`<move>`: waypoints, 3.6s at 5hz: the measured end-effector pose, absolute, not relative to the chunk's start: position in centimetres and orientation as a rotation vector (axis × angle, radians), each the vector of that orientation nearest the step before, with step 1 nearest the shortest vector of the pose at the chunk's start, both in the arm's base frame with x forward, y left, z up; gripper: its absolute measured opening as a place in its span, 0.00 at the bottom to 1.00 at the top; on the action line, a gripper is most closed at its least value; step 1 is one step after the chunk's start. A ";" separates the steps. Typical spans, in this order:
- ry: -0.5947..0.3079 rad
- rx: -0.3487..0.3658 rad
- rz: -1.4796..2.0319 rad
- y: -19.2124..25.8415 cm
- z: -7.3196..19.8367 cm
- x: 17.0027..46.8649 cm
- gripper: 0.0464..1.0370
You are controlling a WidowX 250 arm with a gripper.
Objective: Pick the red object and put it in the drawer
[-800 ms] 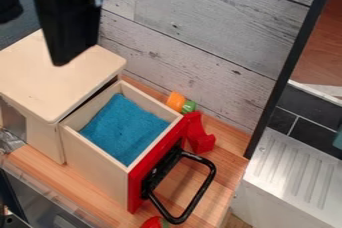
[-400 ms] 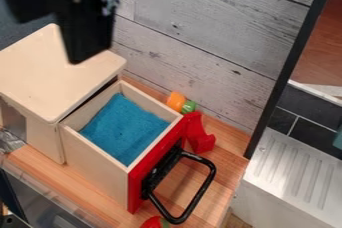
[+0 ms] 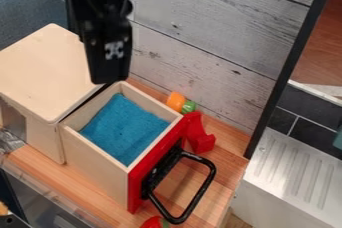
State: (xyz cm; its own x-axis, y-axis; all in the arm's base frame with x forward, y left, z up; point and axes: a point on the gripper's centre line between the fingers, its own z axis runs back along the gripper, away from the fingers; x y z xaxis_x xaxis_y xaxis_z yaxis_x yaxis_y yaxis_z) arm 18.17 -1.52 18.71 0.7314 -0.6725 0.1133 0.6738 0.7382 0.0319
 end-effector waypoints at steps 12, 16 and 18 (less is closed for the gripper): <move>-0.251 0.121 -1.176 -11.6 4.5 30.0 0.96; -0.289 0.188 -0.822 -9.7 3.1 32.2 0.96; -0.266 0.224 -0.747 -8.7 1.6 33.1 0.96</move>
